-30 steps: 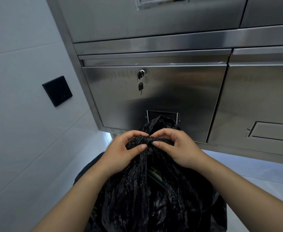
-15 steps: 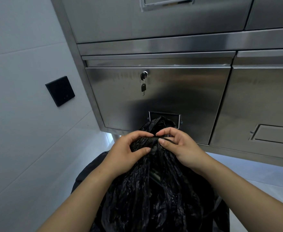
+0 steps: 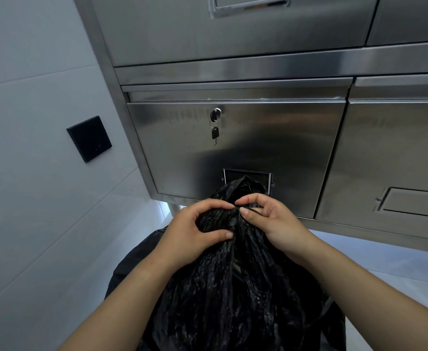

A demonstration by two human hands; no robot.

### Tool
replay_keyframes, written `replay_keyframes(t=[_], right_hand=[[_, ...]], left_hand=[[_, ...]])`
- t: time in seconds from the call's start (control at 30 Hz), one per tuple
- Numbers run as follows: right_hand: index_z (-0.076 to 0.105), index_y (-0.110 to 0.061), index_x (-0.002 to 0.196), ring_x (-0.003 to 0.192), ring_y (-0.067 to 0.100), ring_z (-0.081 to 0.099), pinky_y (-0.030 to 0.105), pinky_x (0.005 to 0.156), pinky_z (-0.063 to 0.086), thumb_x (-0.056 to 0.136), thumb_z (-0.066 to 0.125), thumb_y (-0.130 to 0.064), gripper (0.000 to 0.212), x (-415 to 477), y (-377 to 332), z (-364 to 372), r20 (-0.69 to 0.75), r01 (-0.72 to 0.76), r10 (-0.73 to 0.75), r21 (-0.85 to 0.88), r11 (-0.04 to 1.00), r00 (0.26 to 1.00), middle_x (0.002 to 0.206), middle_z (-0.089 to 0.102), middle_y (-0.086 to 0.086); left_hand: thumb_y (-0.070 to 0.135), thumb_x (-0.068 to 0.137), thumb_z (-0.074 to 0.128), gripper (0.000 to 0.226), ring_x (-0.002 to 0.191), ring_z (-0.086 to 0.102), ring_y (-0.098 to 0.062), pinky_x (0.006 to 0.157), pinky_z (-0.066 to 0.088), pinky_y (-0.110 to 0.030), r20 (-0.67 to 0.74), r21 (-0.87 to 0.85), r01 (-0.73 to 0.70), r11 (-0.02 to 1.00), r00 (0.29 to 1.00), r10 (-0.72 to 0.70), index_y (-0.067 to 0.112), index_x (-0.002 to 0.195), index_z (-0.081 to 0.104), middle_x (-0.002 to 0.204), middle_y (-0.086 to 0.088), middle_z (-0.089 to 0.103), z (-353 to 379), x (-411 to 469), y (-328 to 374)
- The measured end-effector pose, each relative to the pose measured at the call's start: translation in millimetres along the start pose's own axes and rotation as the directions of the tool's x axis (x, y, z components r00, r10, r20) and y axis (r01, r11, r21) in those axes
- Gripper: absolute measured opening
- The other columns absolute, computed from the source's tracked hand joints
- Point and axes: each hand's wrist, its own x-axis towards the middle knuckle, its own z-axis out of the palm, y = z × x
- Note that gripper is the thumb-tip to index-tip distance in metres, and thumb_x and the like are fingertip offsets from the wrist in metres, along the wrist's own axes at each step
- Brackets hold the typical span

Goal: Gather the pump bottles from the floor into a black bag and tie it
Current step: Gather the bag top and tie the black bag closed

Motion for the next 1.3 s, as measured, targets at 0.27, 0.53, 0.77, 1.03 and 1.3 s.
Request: replay_keyframes(t=[0.27, 0.53, 0.77, 1.03, 1.3], right_hand=[[0.058, -0.012, 0.097, 0.061, 0.012, 0.065, 0.023, 0.061, 0.055, 0.092, 0.05, -0.004, 0.012, 1.0, -1.5, 2.0, -0.023, -0.01, 0.01, 0.021, 1.0, 1.0, 0.07, 0.07, 0.003], [0.058, -0.011, 0.099, 0.063, 0.014, 0.067, 0.024, 0.063, 0.056, 0.092, 0.05, -0.005, 0.012, -1.8, -6.1, 2.3, -0.011, -0.036, 0.036, 0.021, 0.999, 0.999, 0.075, 0.07, 0.007], [0.058, -0.01, 0.101, 0.062, 0.014, 0.065, 0.023, 0.061, 0.055, 0.093, 0.05, -0.007, 0.012, -2.9, -8.1, 1.1, -0.031, -0.033, 0.033, 0.009, 0.999, 0.999, 0.074, 0.068, 0.007], [0.062, -0.015, 0.089, 0.076, 0.011, 0.065, 0.025, 0.076, 0.052, 0.088, 0.059, -0.005, 0.01, -1.1, -5.2, -7.4, 0.006, 0.107, -0.111, -0.311, 0.944, 0.994, 0.083, 0.072, 0.003], [0.063, -0.037, 0.102, 0.101, 0.0, 0.061, 0.021, 0.092, 0.045, 0.077, 0.072, -0.029, 0.028, -6.8, 0.1, -13.0, 0.078, 0.266, -0.294, -0.68, 0.683, 0.953, 0.101, 0.067, -0.014]], left_hand=[[0.039, 0.064, 0.079, 0.041, 0.105, 0.06, 0.005, 0.09, 0.044, -0.01, -0.04, 0.006, -0.004, 1.0, 0.999, 0.004, 0.048, 0.101, 0.063, 0.107, 0.026, 0.066, 3.0, -1.0, 2.7], [0.02, 0.069, 0.081, 0.044, 0.102, 0.061, 0.007, 0.088, 0.043, -0.008, -0.058, 0.042, -0.019, 0.999, 0.998, 0.022, 0.048, 0.099, 0.064, 0.105, 0.029, 0.066, 0.5, -0.8, 1.6], [0.028, 0.07, 0.08, 0.027, 0.096, 0.063, 0.002, 0.085, 0.045, -0.012, -0.072, -0.024, -0.027, 0.999, 0.997, 0.025, 0.039, 0.091, 0.068, 0.097, 0.021, 0.069, 7.5, -2.5, 4.1], [0.02, 0.083, 0.069, 0.011, 0.074, 0.065, -0.003, 0.072, 0.051, -0.017, -0.135, -0.169, 0.079, 0.982, 0.985, -0.103, 0.03, 0.077, 0.069, 0.079, 0.012, 0.071, 6.0, 1.2, 2.0], [0.033, 0.083, 0.066, 0.005, 0.077, 0.068, -0.013, 0.075, 0.055, -0.033, -0.133, -0.227, 0.186, 0.956, 0.967, -0.219, 0.029, 0.08, 0.067, 0.082, 0.004, 0.072, 8.0, 0.4, -3.0]])
